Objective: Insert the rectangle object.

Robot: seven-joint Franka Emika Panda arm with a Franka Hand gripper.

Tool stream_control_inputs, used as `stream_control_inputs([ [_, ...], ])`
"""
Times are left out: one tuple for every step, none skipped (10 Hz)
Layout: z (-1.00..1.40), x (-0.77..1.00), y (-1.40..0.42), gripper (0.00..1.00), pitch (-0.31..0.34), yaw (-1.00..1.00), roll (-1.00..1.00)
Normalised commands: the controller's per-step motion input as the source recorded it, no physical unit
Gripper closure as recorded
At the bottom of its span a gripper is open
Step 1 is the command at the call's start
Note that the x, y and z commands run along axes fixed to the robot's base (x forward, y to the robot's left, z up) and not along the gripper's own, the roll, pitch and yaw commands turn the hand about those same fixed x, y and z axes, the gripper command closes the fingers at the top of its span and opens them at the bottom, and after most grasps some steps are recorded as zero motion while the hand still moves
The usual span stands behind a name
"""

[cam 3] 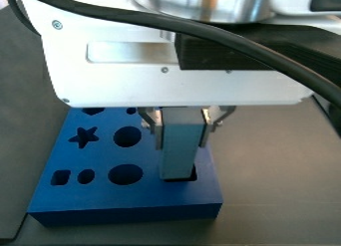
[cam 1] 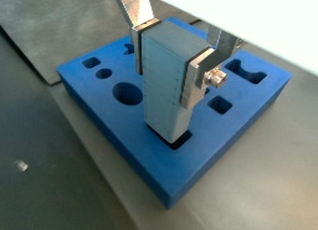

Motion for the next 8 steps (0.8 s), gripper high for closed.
stream_control_inputs([
  [-0.46, 0.45, -0.20, 1.00, 0.076, 0.00, 0.12],
  [-0.55, 0.36, -0.11, 1.00, 0.061, 0.00, 0.17],
  [-0.73, 0.15, -0.07, 1.00, 0.000, 0.03, 0.16],
  [-0.86, 0.00, -0.07, 1.00, -0.024, 0.02, 0.13],
  [-0.58, -0.01, -0.06, 1.00, -0.083, 0.00, 0.00],
  [-0.25, -0.04, 0.00, 1.00, -0.137, 0.00, -0.14],
  [-0.09, 0.00, 0.00, 1.00, -0.027, 0.00, -0.07],
  [0.00, 0.00, 0.00, 1.00, 0.000, 0.00, 0.00],
])
